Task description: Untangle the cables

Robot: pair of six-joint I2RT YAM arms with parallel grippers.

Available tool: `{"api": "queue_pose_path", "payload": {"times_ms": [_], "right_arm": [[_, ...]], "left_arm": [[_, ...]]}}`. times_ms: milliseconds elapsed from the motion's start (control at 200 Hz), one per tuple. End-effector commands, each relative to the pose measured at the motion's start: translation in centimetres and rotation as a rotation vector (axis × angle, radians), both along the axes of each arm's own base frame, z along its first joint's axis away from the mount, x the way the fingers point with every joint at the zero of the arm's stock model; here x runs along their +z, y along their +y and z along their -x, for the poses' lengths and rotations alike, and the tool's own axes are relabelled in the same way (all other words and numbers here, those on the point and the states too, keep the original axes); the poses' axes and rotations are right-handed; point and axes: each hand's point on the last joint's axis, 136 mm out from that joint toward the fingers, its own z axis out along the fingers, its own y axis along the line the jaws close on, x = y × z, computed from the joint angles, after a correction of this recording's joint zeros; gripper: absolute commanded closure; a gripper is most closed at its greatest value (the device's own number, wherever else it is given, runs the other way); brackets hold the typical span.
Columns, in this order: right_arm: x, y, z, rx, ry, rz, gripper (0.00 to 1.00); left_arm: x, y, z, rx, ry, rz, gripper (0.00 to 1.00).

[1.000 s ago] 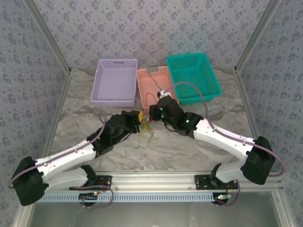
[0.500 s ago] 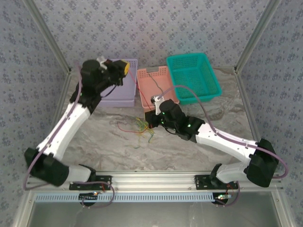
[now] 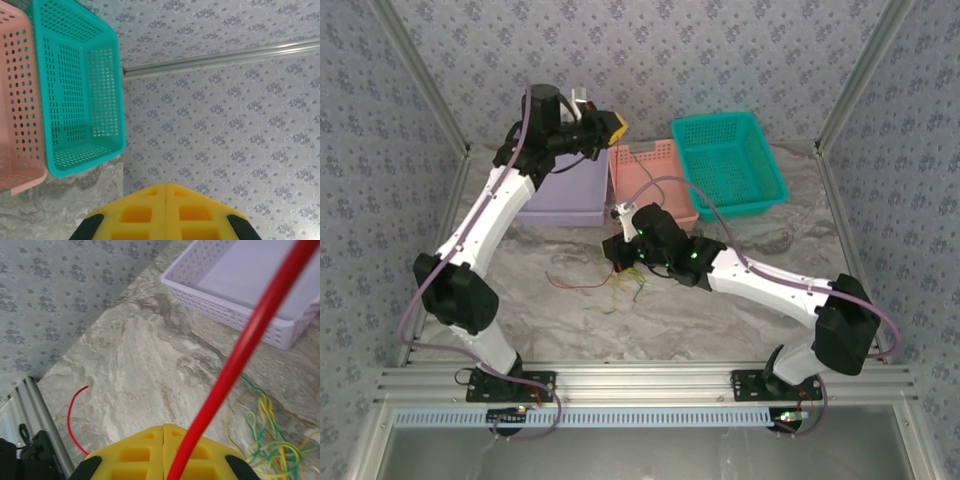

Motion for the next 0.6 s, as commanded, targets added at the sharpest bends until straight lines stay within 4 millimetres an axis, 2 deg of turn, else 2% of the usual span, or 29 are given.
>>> {"api": "queue_pose_path", "payload": {"times_ms": [0, 70, 85, 140, 180, 265, 335, 410, 430, 595], "right_arm": [[-3.3, 1.3, 4.0, 0.161, 0.129, 0.084, 1.00], [-3.6, 1.1, 2.9, 0.122, 0.171, 0.072, 1.00], [-2.5, 1.4, 2.4, 0.113, 0.164, 0.049, 1.00], [-2.0, 1.2, 1.1, 0.071, 0.193, 0.022, 1.00], [-1.7, 1.3, 0.6, 0.060, 0.218, -0.001, 1.00], [-1.0, 1.3, -0.6, 0.021, 0.282, -0.045, 1.00], [-0.7, 1.3, -1.5, -0.011, 0.345, -0.079, 1.00], [-0.5, 1.4, -2.6, -0.043, 0.413, -0.108, 1.00], [-0.5, 1.3, -2.9, -0.052, 0.431, -0.115, 1.00], [-0.8, 1.4, -5.0, -0.111, 0.533, -0.155, 1.00]], "left_arm": [[3.9, 0.8, -1.9, 0.039, -0.173, 0.022, 1.00], [2.8, 1.3, -2.7, 0.052, -0.150, 0.007, 1.00], [2.6, 1.5, -2.9, 0.056, -0.145, 0.005, 1.00], [1.9, 2.1, -3.3, 0.066, -0.127, -0.012, 0.98], [1.2, 2.7, -3.5, 0.078, -0.108, -0.031, 0.86], [-0.1, 4.4, -3.6, 0.109, -0.071, -0.090, 0.38], [-0.6, 6.1, -2.9, 0.147, -0.068, -0.165, 0.22], [-0.5, 8.4, -1.7, 0.208, -0.072, -0.250, 0.13], [-0.5, 9.0, -1.3, 0.224, -0.073, -0.275, 0.02], [0.6, 15.2, 3.9, 0.414, -0.110, -0.513, 0.01]]}}
